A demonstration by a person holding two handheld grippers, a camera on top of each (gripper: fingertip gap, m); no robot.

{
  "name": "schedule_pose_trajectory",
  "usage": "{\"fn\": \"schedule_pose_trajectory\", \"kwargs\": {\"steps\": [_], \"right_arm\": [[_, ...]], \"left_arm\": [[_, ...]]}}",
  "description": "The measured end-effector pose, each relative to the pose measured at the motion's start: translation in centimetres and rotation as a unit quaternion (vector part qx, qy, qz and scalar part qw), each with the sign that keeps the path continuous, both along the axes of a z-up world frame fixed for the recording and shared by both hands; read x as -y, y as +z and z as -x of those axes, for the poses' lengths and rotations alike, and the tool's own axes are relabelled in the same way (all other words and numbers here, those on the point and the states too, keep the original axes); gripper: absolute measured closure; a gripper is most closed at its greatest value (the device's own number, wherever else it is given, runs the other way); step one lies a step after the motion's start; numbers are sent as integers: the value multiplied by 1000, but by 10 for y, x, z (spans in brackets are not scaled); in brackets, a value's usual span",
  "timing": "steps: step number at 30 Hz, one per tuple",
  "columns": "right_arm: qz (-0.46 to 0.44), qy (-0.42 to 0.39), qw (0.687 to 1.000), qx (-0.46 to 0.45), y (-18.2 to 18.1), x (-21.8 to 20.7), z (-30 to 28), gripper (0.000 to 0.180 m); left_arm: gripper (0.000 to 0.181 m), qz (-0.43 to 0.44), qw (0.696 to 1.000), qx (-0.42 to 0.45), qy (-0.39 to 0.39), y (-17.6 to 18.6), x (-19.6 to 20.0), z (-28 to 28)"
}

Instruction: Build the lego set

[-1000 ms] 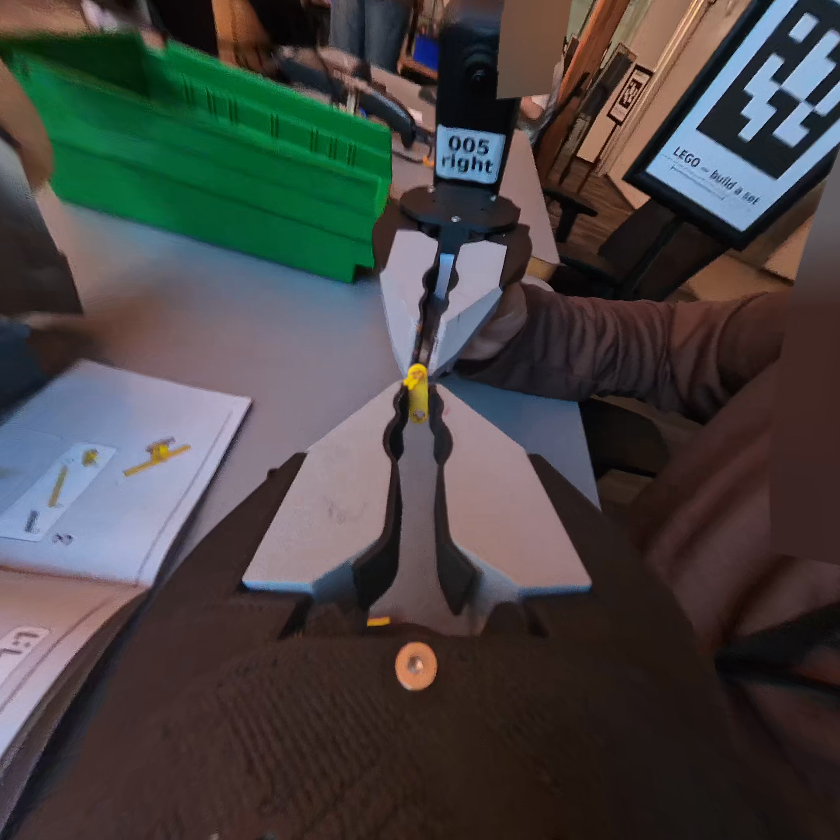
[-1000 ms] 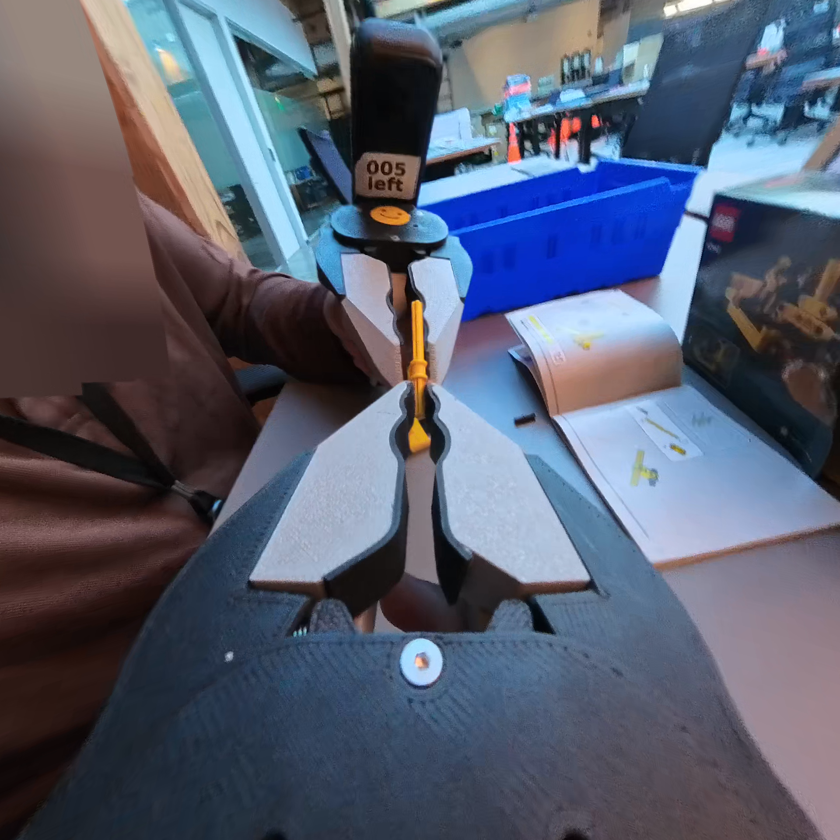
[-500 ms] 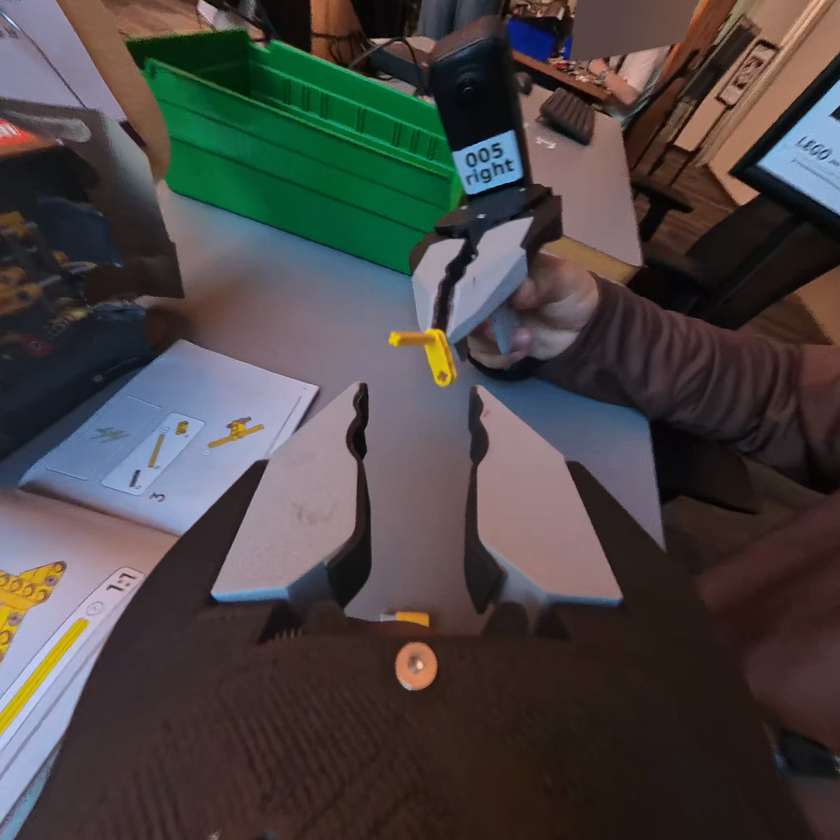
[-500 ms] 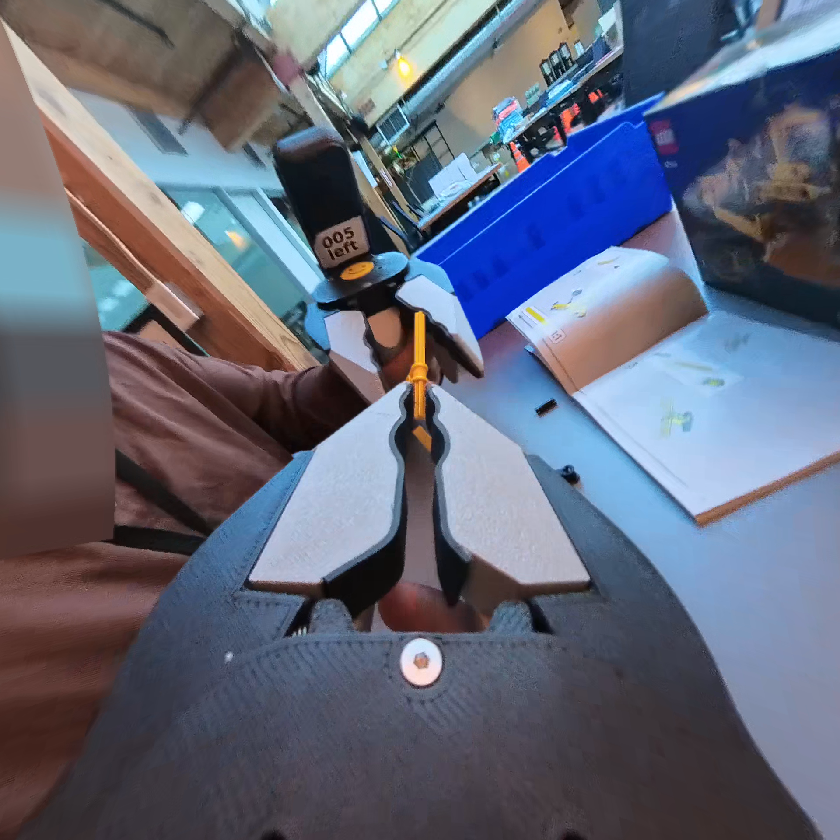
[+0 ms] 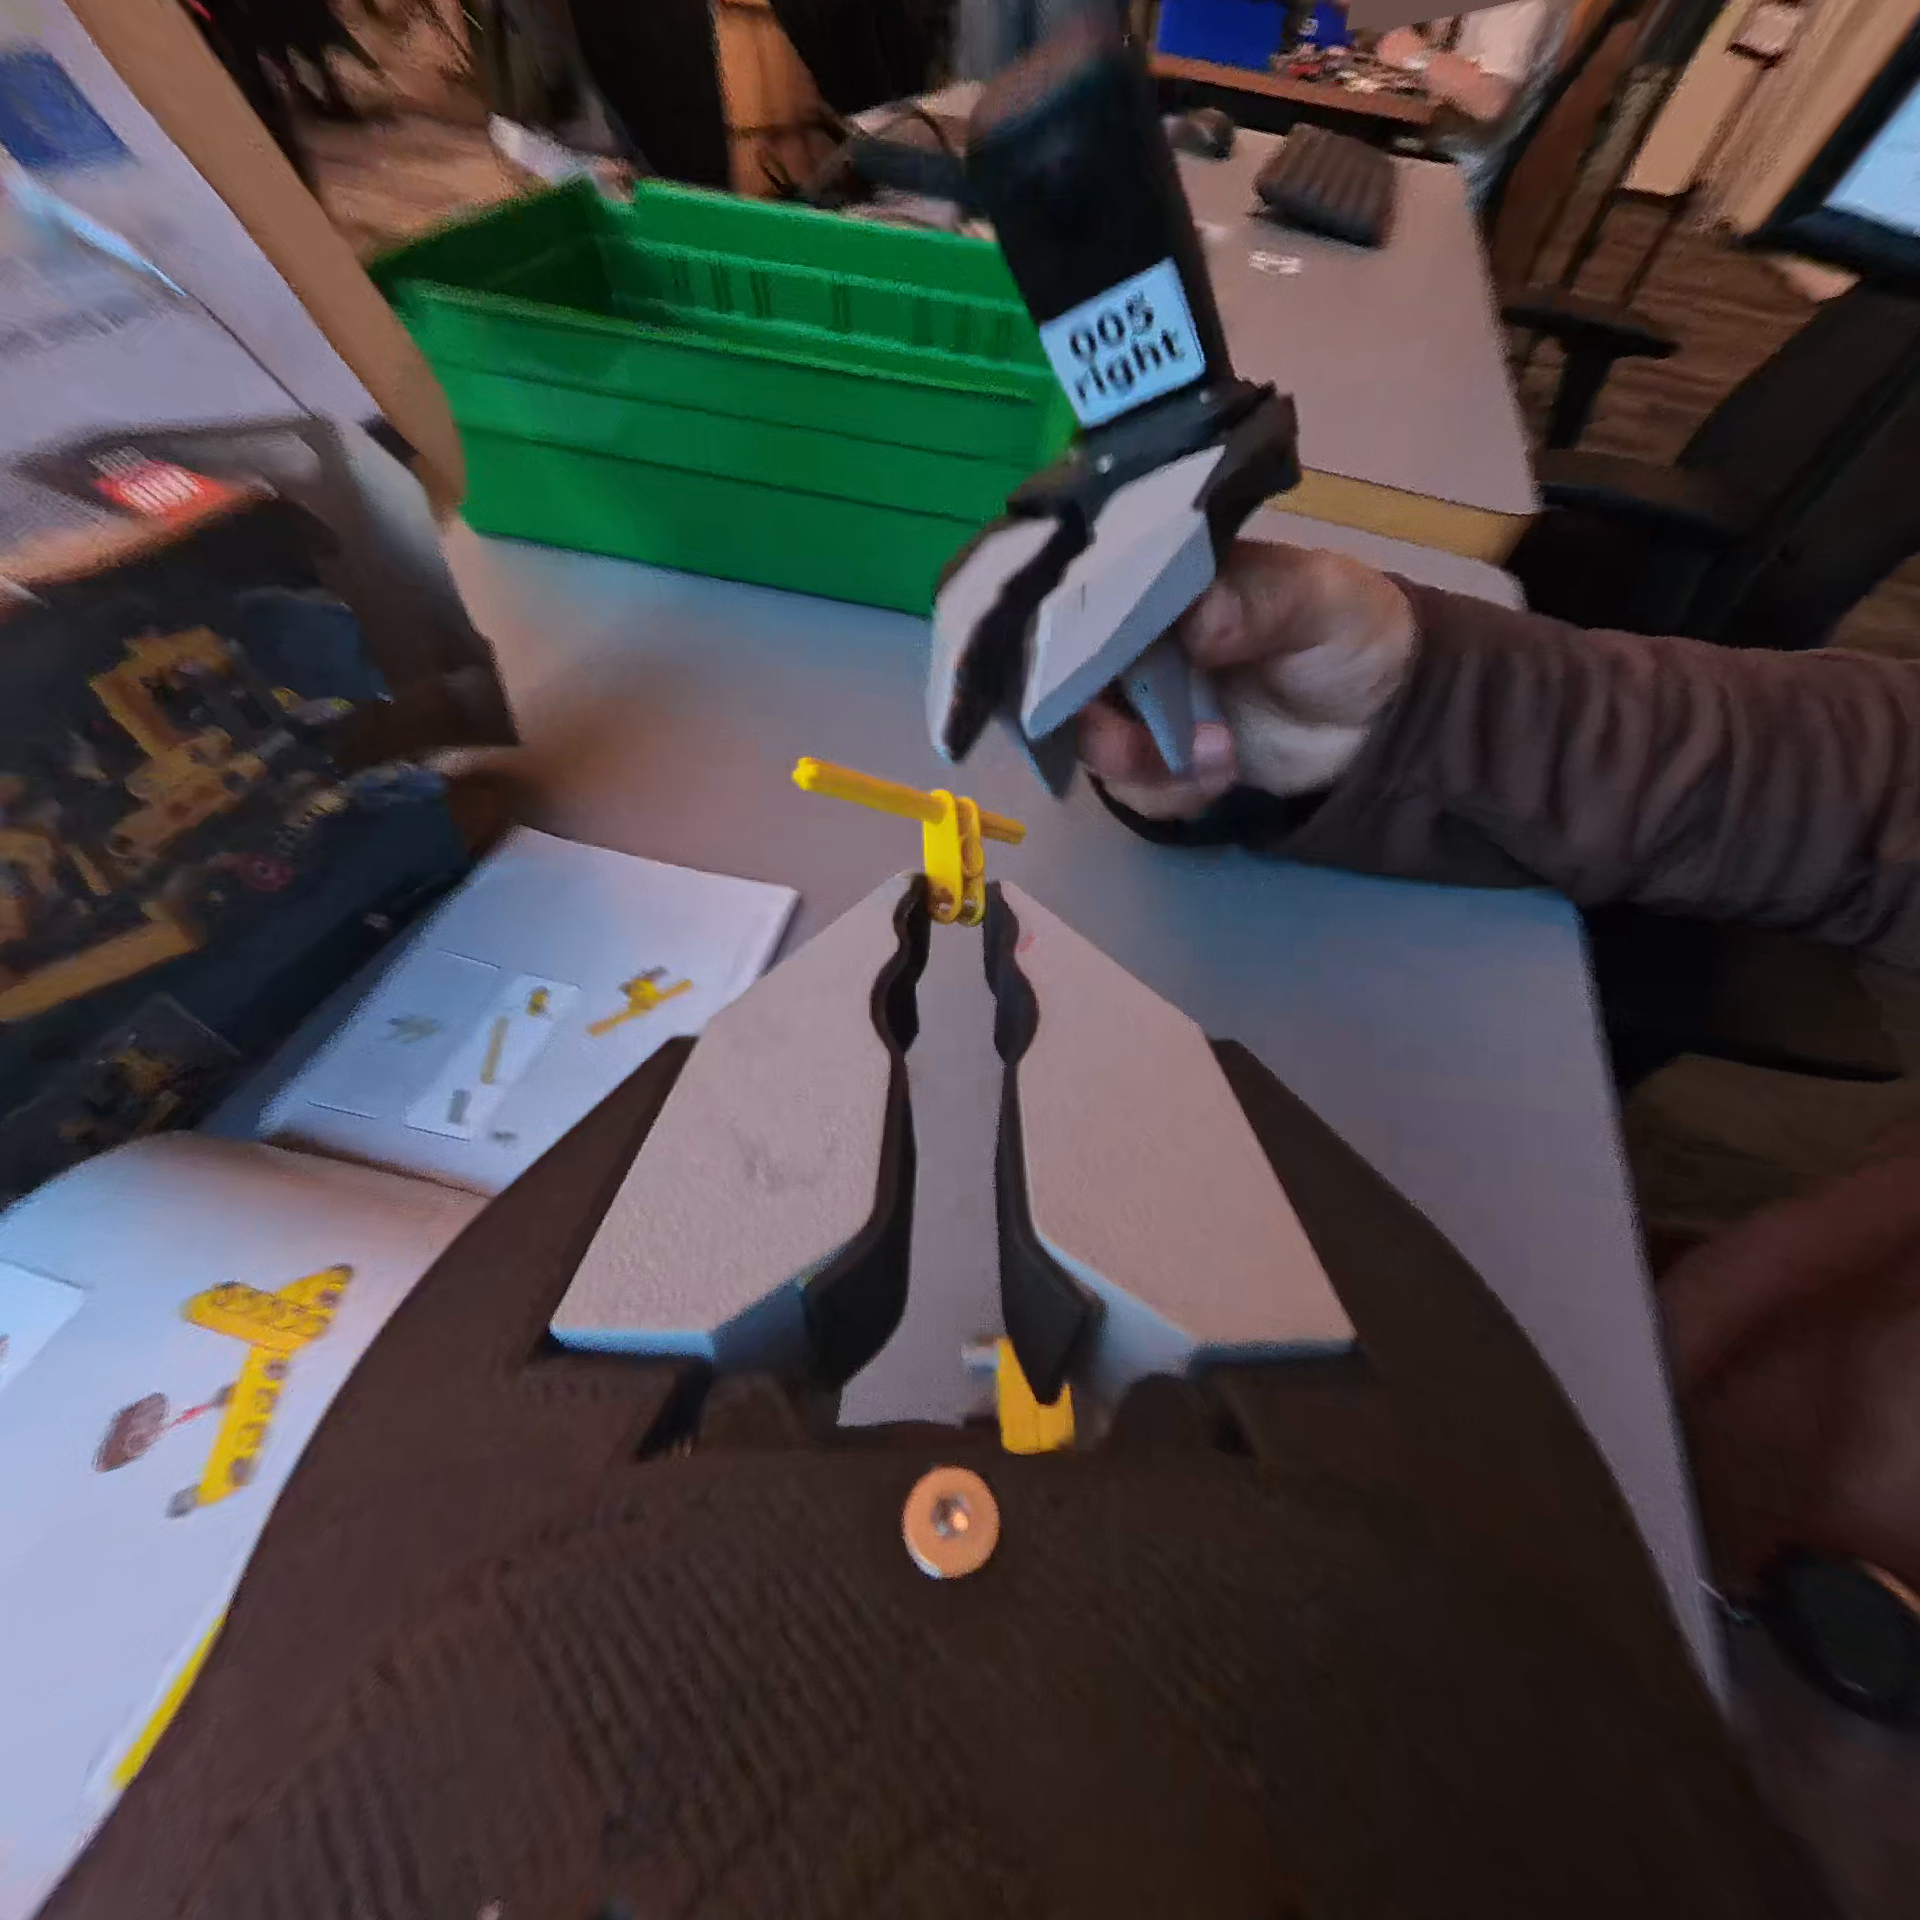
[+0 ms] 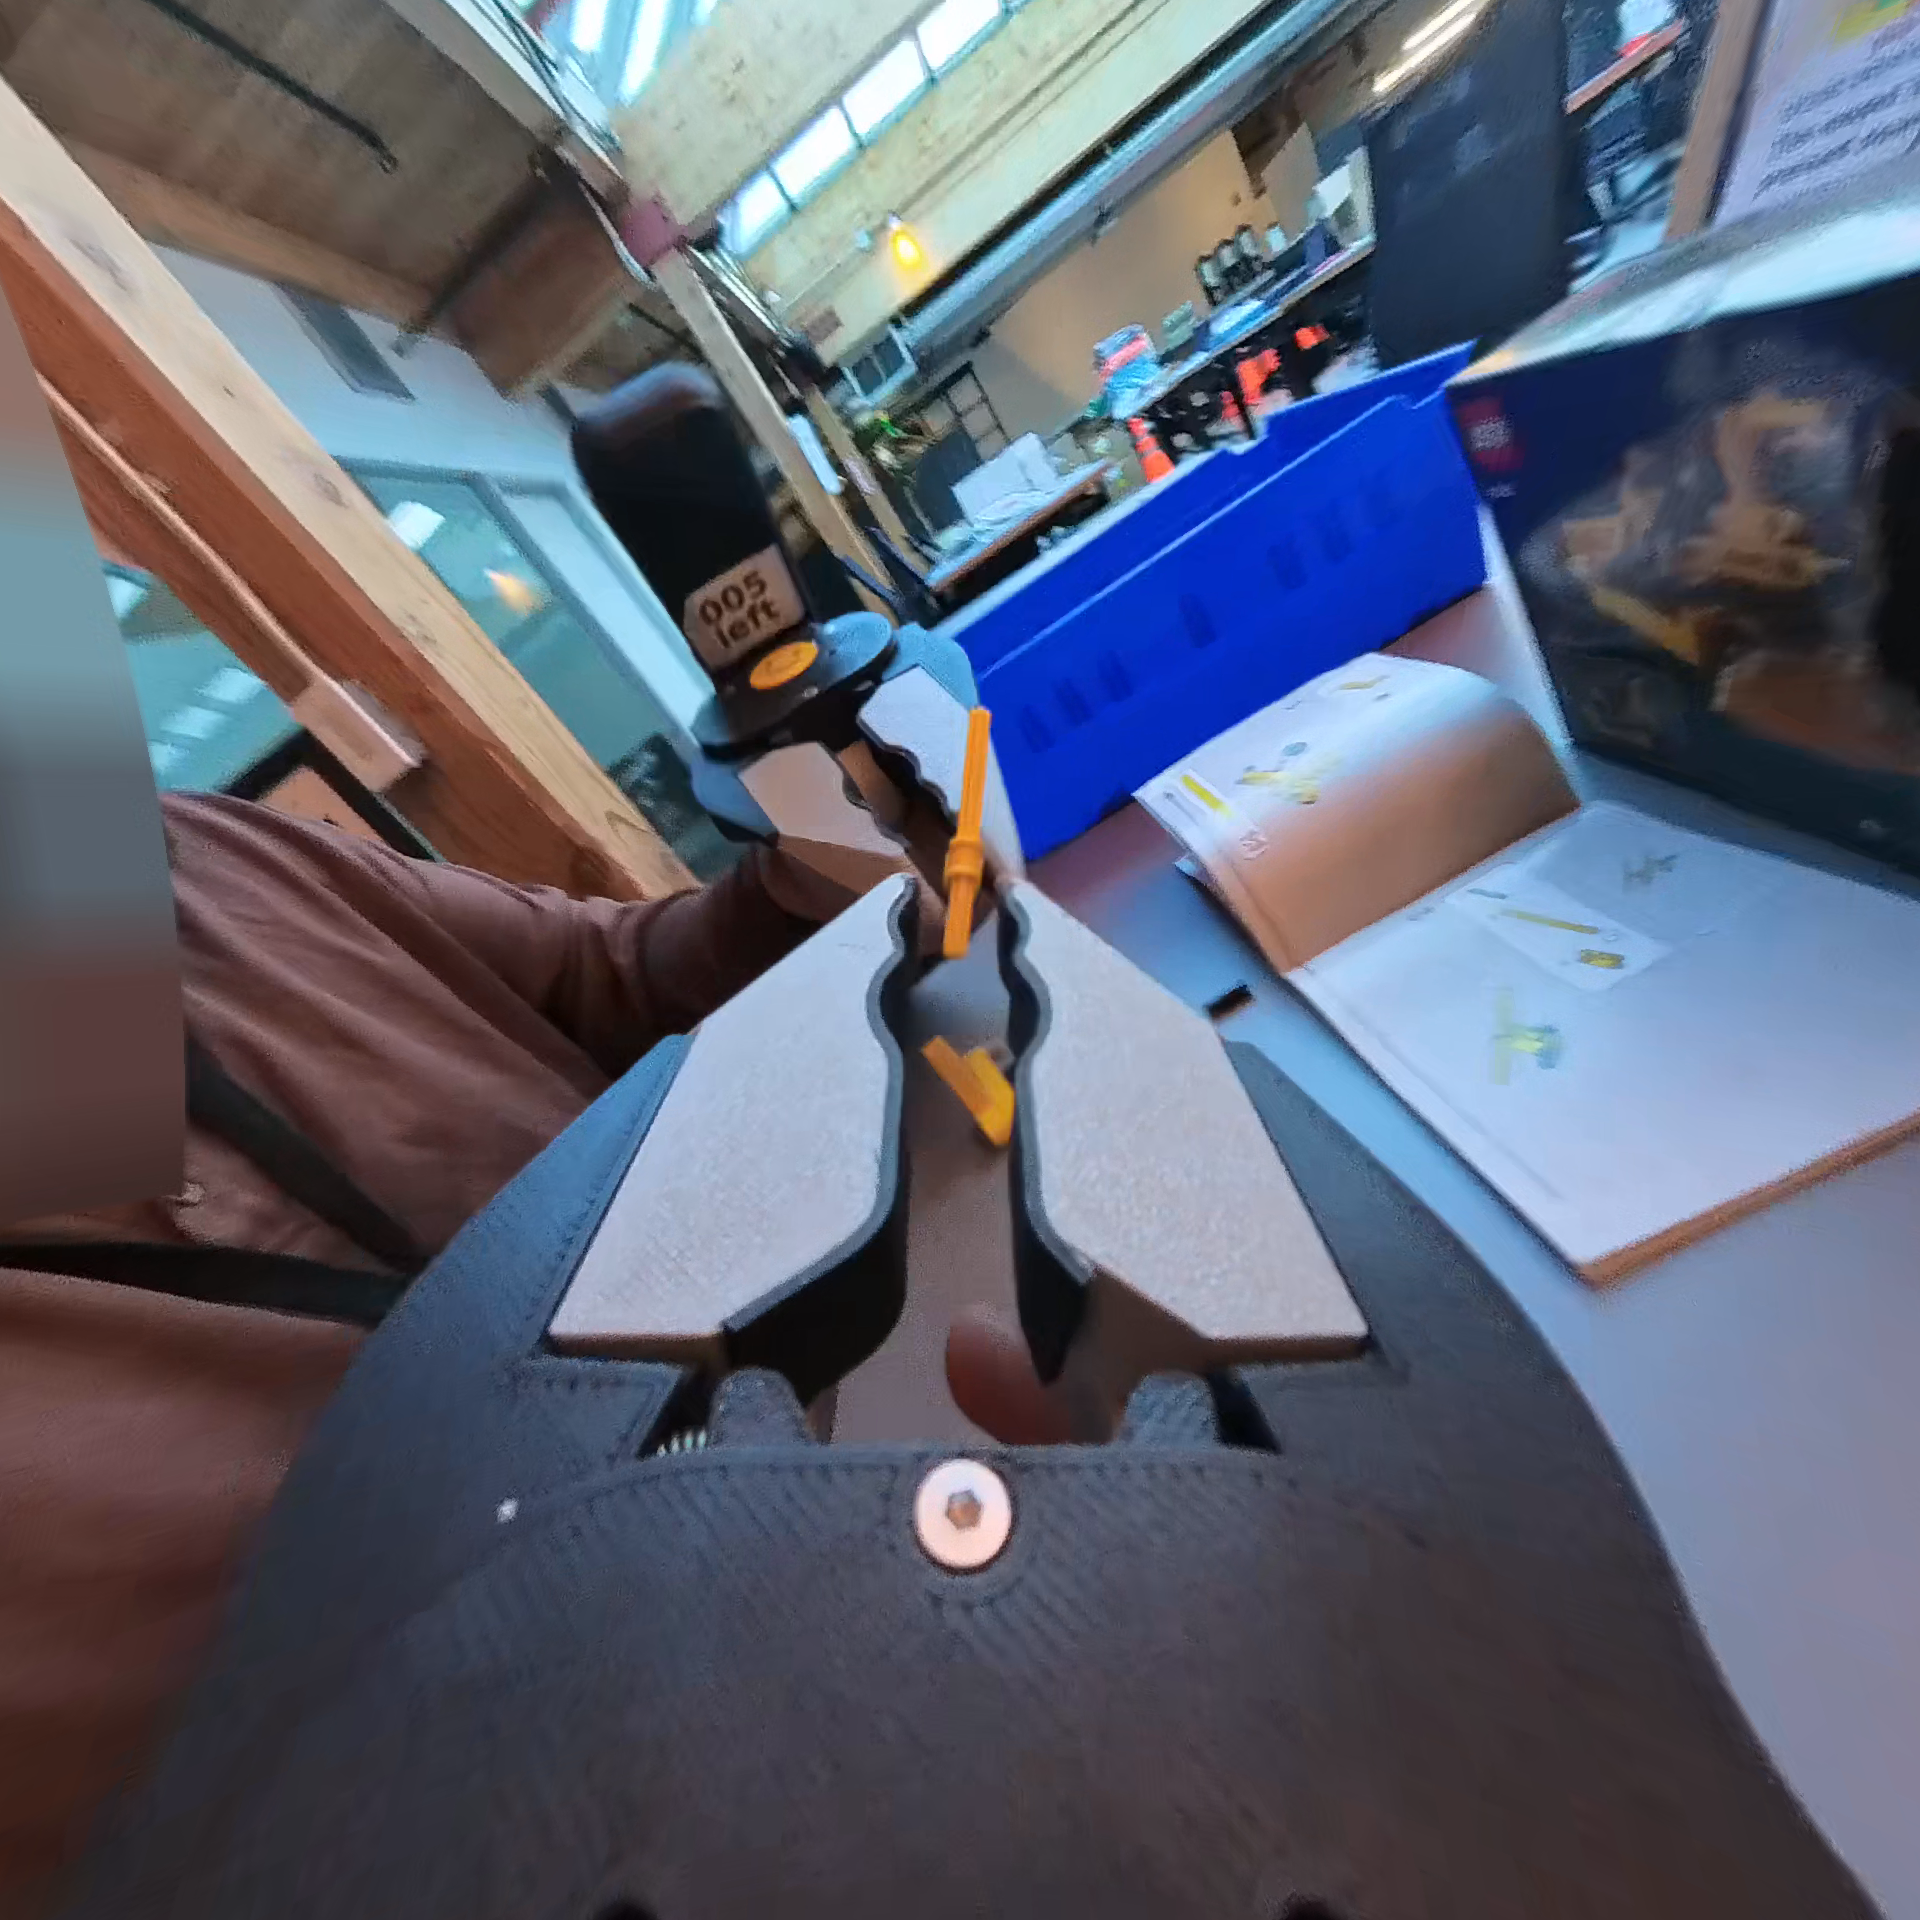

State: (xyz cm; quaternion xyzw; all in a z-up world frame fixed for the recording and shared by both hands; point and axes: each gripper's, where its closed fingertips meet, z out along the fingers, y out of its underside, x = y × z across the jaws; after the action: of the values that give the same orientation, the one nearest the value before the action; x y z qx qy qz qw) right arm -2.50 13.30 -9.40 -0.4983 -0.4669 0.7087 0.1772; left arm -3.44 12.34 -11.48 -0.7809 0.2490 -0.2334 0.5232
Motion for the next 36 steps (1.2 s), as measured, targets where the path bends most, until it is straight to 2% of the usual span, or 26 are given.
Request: {"fn": "schedule_pose_trajectory", "kwargs": {"steps": [1, 4, 8, 11, 14, 17, 20, 22, 24, 26, 31, 35, 36], "right_arm": [[-23, -11, 1000, 4, -2, -3, -1, 166], [-74, -36, 996, 15, -5, -8, 0, 138], [-121, 25, 992, -6, -1, 22, -2, 128], [-265, 86, 960, -39, -6, 54, -19, 130], [-378, 65, 921, -67, -9, 63, -24, 137], [-455, 44, 884, -94, -2, 71, -22, 150], [-524, 40, 846, -89, -6, 80, -15, 154], [-545, 24, 834, -83, -6, 78, -10, 155], [-539, 1, 837, -92, 2, 72, -9, 142], [-532, -1, 842, -93, 5, 70, -10, 138], [-564, 77, 816, -99, 0, 92, -20, 153], [-598, 101, 792, -74, 1, 94, -22, 140], [-601, 114, 788, -72, 2, 97, -26, 145]], "left_arm": [[173, 27, 999, 18, -19, -5, 3, 0], [173, 81, 988, 88, -95, -7, 16, -9], [173, 128, 975, 87, -157, -17, 34, -18], [173, 169, 948, 126, -236, -13, 58, -33], [173, 185, 928, 186, -264, -1, 65, -38], [173, 232, 870, 292, -322, 23, 80, -43], [172, 252, 851, 315, -337, 25, 83, -46], [173, 255, 848, 326, -332, 27, 81, -44], [173, 256, 846, 330, -333, 28, 82, -42], [173, 257, 844, 332, -333, 29, 82, -43], [173, 280, 827, 322, -367, 27, 96, -49], [173, 293, 825, 307, -374, 20, 100, -52], [173, 296, 826, 299, -376, 17, 102, -52]]}}
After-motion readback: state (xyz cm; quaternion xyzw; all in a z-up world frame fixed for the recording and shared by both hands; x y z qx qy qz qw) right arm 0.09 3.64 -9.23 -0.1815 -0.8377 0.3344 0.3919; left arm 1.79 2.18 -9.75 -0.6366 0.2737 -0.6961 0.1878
